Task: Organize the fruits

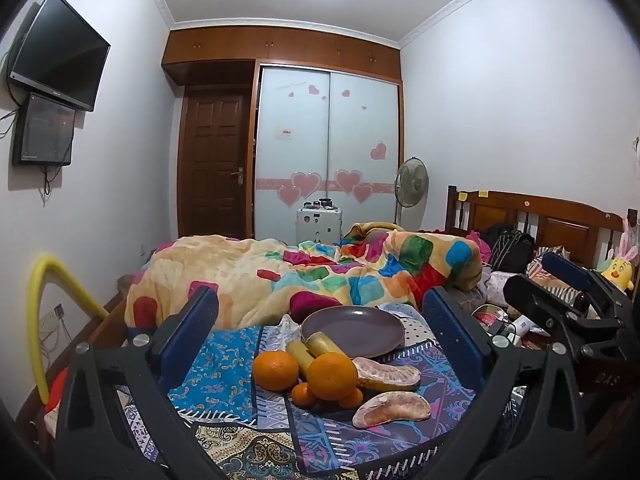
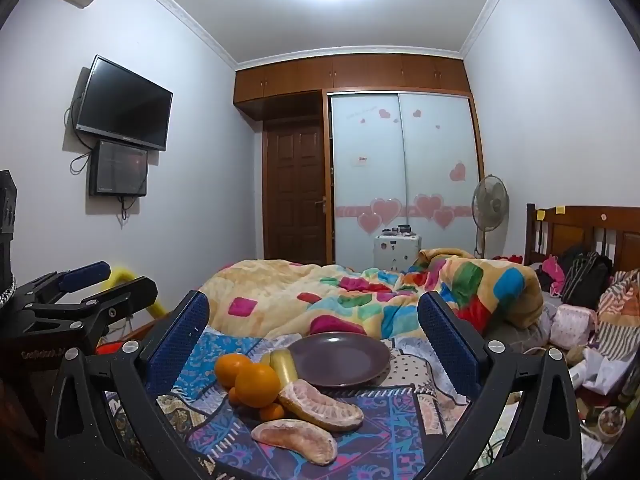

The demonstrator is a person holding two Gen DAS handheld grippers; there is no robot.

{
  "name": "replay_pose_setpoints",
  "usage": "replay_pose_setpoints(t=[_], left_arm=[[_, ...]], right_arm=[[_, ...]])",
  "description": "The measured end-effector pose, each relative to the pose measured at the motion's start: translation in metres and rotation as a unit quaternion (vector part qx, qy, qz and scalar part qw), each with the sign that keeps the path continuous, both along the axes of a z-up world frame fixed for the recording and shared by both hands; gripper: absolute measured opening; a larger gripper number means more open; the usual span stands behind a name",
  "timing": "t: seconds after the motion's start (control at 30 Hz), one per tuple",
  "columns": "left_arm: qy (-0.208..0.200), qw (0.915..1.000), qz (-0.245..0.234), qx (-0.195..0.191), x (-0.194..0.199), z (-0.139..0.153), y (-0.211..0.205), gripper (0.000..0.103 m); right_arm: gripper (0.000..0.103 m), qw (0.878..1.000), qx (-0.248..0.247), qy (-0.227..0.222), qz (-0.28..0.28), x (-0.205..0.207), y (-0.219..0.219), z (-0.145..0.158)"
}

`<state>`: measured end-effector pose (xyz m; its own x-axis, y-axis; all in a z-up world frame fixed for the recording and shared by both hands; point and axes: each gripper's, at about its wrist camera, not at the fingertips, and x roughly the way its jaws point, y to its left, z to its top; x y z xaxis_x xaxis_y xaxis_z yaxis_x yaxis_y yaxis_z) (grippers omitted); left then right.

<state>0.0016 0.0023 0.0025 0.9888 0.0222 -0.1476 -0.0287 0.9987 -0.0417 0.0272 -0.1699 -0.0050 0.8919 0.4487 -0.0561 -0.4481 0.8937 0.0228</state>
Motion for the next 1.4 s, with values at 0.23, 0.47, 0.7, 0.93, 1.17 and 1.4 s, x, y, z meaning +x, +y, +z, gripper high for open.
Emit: replay_pose_setpoints(t=[0.23,0.47,0.7,0.93,1.17,1.4], left_arm=[[0.003,1.0,0.0,-0.001,0.0037,-0.0045,0.0022,0.103],[0.003,1.0,0.0,-0.002,0.0042,-0.0056,0.0024,0.103],[0.003,1.0,0.0,-0.003,0.0044,-0.0068,0.0028,0.103],[0.004,1.0,0.0,-0.004,0.0044,-0.0058,0.0042,0.103],[0.005,1.0,0.0,-0.004,0.0053,-0.0076,0.0047,0.103],[0.006,1.0,0.001,-0.003,0.0058,-0.0097,0.0057,0.103]], right_arm=[[0.103,1.0,0.001,0.003,0.001,0.0013,0.0002,-0.0009],[0.103,1.0,0.002,0.003,0.003,0.0022,0.0001,-0.0034],[0.103,1.0,0.002,0.004,0.004,0.0019,0.0005,-0.0039],[0.103,1.0,0.001,0.004,0.004,0.0007,0.0027,-0.0027],[0.103,1.0,0.001,0.003,0.003,0.0004,0.0035,-0.0026],[0.103,1.0,0.001,0.002,0.004,-0.0003,0.0042,-0.0018]])
